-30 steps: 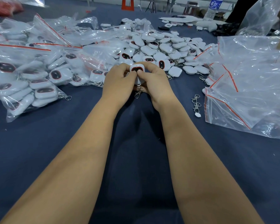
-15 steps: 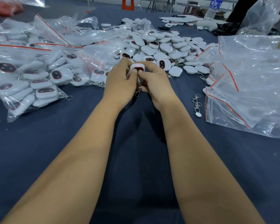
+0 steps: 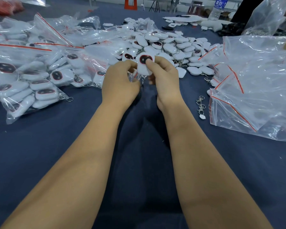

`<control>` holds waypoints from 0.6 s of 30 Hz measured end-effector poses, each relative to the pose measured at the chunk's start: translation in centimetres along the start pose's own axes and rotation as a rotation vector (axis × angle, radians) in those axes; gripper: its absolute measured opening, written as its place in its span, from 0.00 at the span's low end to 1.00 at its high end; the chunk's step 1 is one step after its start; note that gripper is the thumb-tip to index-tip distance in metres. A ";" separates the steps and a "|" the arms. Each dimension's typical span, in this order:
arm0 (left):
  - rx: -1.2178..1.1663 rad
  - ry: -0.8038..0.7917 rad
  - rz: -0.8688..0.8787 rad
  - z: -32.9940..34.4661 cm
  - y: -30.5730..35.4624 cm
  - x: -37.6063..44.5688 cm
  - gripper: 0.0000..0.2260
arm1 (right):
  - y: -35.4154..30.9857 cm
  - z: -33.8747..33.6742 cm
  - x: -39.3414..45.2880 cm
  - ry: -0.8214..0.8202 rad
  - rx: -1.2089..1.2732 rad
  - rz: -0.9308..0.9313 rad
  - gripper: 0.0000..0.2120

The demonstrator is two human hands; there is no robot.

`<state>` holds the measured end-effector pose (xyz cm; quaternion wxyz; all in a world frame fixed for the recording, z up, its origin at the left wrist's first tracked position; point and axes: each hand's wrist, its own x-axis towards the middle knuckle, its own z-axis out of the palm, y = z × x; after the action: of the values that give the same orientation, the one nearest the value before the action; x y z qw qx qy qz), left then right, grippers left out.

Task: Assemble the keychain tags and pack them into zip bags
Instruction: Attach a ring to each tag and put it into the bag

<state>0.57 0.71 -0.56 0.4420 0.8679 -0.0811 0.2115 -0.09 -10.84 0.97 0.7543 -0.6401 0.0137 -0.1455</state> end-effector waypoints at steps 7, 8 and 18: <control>0.003 0.045 -0.007 -0.1 0.2 -0.2 0.11 | -0.3 0.2 0.2 -0.012 0.265 0.102 0.04; -0.054 0.056 -0.030 -0.1 0.2 -0.2 0.12 | -0.3 0.2 0.2 -0.014 0.251 0.106 0.04; -0.340 0.167 -0.116 -0.4 1.0 -0.1 0.14 | 1.1 0.5 -0.1 -0.025 -0.405 -0.008 0.05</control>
<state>0.01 0.47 0.34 0.5990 0.7634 -0.0287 0.2400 0.16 -10.25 0.02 0.6095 -0.7806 0.0309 -0.1350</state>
